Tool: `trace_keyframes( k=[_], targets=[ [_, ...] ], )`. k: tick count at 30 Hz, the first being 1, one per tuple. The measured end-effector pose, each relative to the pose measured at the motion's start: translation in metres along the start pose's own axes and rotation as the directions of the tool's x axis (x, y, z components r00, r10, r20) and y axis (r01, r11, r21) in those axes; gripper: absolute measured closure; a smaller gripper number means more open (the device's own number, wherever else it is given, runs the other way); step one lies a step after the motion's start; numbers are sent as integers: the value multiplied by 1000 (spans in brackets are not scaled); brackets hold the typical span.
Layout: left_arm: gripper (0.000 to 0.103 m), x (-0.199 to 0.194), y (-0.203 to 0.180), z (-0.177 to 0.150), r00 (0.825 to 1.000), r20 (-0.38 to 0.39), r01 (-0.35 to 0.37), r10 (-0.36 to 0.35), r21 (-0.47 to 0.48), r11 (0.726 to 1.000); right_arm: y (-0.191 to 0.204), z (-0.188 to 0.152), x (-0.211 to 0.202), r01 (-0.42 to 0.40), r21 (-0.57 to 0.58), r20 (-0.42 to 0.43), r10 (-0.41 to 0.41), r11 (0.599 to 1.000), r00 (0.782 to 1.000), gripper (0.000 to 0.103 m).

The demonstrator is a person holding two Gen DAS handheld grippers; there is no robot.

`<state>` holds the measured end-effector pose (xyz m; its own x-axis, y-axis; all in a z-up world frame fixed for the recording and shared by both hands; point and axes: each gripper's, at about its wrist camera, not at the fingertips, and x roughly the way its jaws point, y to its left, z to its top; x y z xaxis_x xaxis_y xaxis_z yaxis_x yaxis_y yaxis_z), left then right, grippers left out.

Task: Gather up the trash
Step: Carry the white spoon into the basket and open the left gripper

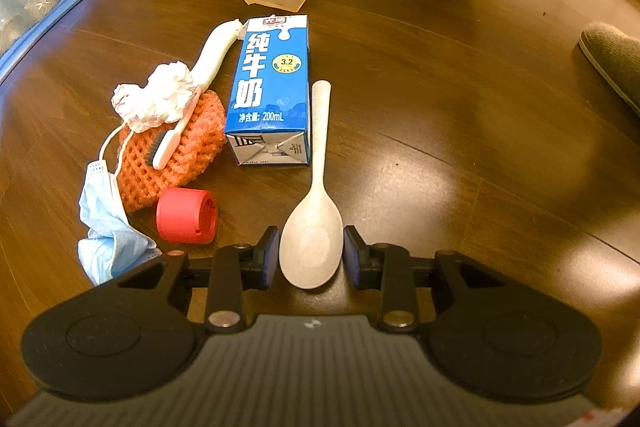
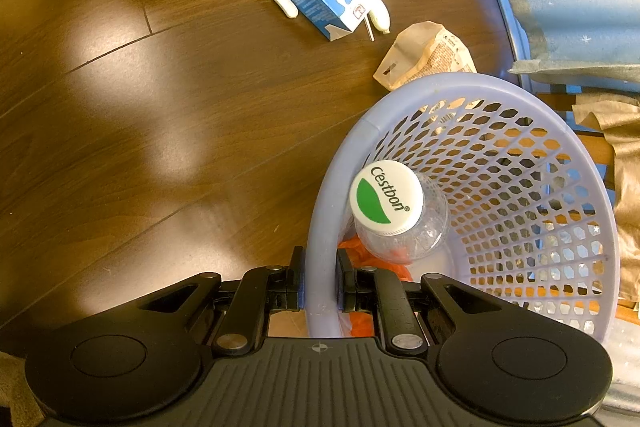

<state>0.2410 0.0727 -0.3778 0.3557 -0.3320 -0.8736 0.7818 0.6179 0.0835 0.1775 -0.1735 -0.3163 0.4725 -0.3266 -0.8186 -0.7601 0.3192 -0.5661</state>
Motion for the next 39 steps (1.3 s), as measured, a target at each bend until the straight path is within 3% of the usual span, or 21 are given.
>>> trace_keyframes(
  k=[9,22,33,39],
  targets=[
    [75,-3,-4,1,1000,-3,12,-12,2,1000,-1,0,0,0,-1,2,0,1000,1000,92],
    [75,-33,-12,15,998,53,38,-36,-30,999,-2,1,0,-1,6,2,1,1000,1000,93],
    [75,-92,-15,69,980,199,17,-14,-15,1000,-1,0,1,0,4,3,0,1000,1000,93],
    [75,-125,-25,116,957,287,28,-38,36,999,-3,0,0,-1,7,5,1,1000,1000,93]
  ],
)
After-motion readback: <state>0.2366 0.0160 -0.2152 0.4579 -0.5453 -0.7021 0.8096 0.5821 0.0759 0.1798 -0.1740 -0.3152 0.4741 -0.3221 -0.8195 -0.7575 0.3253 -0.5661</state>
